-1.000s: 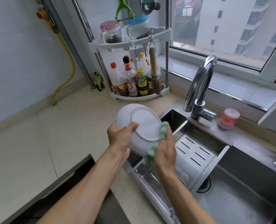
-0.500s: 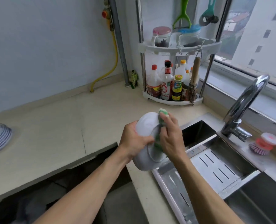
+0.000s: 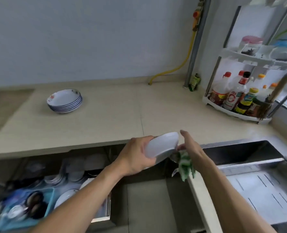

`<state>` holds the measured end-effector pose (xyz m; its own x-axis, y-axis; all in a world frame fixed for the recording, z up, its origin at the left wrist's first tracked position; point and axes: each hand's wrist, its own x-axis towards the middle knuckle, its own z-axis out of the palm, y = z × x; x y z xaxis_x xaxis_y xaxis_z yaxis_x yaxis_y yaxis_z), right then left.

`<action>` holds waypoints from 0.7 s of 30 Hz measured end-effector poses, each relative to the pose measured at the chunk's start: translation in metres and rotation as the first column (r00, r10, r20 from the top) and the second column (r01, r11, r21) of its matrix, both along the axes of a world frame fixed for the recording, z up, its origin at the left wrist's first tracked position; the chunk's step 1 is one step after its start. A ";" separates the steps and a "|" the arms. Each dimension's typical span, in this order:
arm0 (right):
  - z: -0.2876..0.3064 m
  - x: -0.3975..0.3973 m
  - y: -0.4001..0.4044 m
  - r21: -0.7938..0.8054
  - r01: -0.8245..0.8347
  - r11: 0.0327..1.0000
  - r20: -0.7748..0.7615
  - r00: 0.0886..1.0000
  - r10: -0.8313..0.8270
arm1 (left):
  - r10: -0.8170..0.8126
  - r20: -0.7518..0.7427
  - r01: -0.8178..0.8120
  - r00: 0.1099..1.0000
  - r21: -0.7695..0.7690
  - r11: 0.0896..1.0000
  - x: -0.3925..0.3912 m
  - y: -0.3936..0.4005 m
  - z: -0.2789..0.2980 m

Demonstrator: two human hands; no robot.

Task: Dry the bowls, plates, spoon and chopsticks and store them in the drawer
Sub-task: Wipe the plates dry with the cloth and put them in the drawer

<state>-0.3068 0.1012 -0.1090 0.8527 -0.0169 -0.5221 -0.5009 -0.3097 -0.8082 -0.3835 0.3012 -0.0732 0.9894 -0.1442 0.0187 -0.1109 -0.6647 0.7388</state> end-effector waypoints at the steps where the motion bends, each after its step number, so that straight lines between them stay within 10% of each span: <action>1: 0.000 -0.005 0.016 -0.018 -0.075 0.997 -0.040 0.996 0.074 | -0.014 0.010 0.013 1.000 0.057 0.998 -0.015 0.018 -0.004; 9: -0.017 -0.069 0.156 0.044 -0.482 0.875 -0.267 0.838 0.476 | 0.056 0.079 -0.086 0.995 0.439 0.895 -0.127 0.154 -0.032; 21: -0.116 -0.101 0.347 -0.062 -0.618 0.784 -0.234 0.773 0.590 | 0.601 -0.278 -0.597 0.750 0.108 0.795 -0.202 0.339 -0.134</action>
